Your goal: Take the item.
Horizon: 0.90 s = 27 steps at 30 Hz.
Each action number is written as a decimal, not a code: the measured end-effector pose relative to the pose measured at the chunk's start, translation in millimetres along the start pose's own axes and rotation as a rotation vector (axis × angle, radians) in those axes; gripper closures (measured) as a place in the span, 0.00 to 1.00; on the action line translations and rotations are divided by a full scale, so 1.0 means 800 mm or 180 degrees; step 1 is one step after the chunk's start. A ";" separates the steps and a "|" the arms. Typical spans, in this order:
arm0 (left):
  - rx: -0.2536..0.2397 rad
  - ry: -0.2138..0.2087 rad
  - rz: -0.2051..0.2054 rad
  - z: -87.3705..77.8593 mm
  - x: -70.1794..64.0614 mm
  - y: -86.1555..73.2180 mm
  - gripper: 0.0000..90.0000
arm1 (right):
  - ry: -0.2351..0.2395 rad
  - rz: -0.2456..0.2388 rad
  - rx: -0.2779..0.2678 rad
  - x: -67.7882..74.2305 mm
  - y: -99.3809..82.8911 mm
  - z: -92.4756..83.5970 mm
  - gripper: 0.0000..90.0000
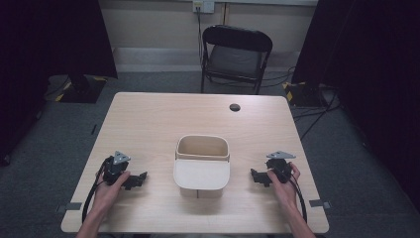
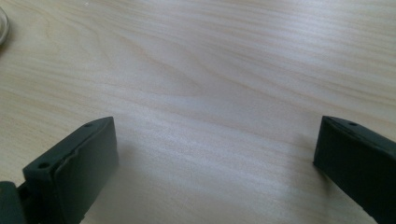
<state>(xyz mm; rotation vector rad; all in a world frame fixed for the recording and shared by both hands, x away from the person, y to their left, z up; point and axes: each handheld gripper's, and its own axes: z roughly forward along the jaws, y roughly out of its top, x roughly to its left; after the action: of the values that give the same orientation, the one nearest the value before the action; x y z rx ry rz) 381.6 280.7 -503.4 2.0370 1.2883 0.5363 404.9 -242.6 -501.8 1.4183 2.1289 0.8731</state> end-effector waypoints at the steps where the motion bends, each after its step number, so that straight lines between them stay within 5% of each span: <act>1: 0.0000 0.0000 0.0000 0.000 0.000 0.000 0.00 | -0.0007 0.0015 0.0000 0.000 0.000 0.000 0.00; 7: 0.0001 0.0000 0.0000 0.000 0.000 0.000 0.00 | -0.0026 0.0016 -0.0011 0.000 0.001 -0.002 0.06; 8: 0.0001 0.0000 0.0000 0.000 0.000 0.000 0.00 | -0.0009 0.0033 -0.0077 0.001 0.002 -0.006 0.23; 10: 0.0001 0.0000 0.0000 0.000 0.000 0.000 0.00 | 0.0034 0.0047 -0.0098 0.001 0.004 -0.009 0.13; 12: 0.0000 0.0000 -0.0001 0.000 0.000 0.000 0.00 | 0.0100 0.0053 -0.0142 0.002 0.005 -0.012 0.20; 15: 0.0000 0.0000 0.0000 0.000 0.000 0.000 0.00 | 0.0156 0.0051 -0.0197 0.003 0.006 -0.016 0.14; 27: 0.0001 0.0000 0.0000 0.000 0.000 0.000 0.00 | 0.0567 -0.0038 -0.0477 0.019 0.014 -0.037 0.17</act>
<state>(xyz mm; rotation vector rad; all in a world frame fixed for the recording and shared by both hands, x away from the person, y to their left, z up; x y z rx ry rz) 381.6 280.7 -503.4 2.0373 1.2882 0.5362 386.9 -233.4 -472.6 1.2938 2.1450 1.1672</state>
